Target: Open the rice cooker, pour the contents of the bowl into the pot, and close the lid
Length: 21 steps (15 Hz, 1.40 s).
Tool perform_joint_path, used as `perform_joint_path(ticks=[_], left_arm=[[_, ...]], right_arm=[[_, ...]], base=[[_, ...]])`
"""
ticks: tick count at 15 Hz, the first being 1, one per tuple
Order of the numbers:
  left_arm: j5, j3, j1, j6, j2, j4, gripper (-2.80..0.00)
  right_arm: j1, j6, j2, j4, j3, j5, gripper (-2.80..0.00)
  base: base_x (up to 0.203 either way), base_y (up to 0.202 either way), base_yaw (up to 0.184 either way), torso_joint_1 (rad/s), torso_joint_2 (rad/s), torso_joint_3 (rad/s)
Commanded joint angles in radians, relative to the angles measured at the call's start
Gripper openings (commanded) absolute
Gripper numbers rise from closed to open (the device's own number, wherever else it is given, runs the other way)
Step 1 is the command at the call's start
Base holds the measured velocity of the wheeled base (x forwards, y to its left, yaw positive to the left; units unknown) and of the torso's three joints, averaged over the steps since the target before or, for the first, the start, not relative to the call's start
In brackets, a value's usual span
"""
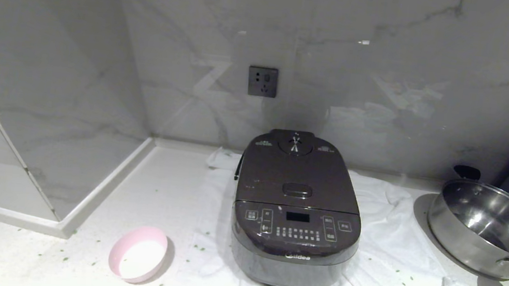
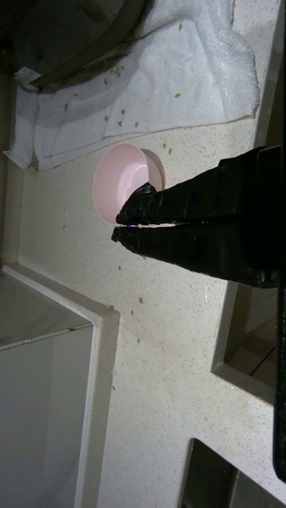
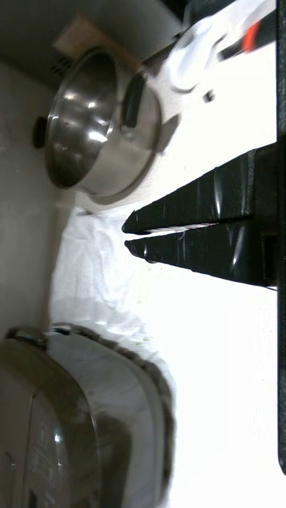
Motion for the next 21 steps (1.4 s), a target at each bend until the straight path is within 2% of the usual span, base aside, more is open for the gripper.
perform_joint_path(ticks=[1, 3, 12, 14, 21], left_arm=[[-0.008, 0.001, 0.003, 0.006, -0.002, 0.001, -2.8], [-0.013, 0.001, 0.002, 0.007, -0.002, 0.0, -2.8], [-0.014, 0.001, 0.0, 0.009, -0.002, 0.0, -2.8], [-0.014, 0.001, 0.0, 0.009, 0.0, 0.0, -2.8], [-0.014, 0.0, 0.001, 0.01, -0.002, 0.0, -2.8]], right_arm=[[0.001, -0.007, -0.001, -0.139, 0.08, 0.011, -2.8], [0.002, -0.009, -0.001, -0.061, 0.079, 0.033, -2.8], [0.002, 0.024, -0.001, -0.074, 0.08, 0.035, -2.8], [0.002, 0.066, 0.001, -0.077, 0.08, 0.035, -2.8], [0.003, 0.071, -0.001, -0.075, 0.078, 0.03, -2.8]], base=[[0.0, 0.0, 0.0, 0.0, 0.0, 0.0], [0.0, 0.0, 0.0, 0.0, 0.0, 0.0], [0.0, 0.0, 0.0, 0.0, 0.0, 0.0], [0.0, 0.0, 0.0, 0.0, 0.0, 0.0], [0.0, 0.0, 0.0, 0.0, 0.0, 0.0]])
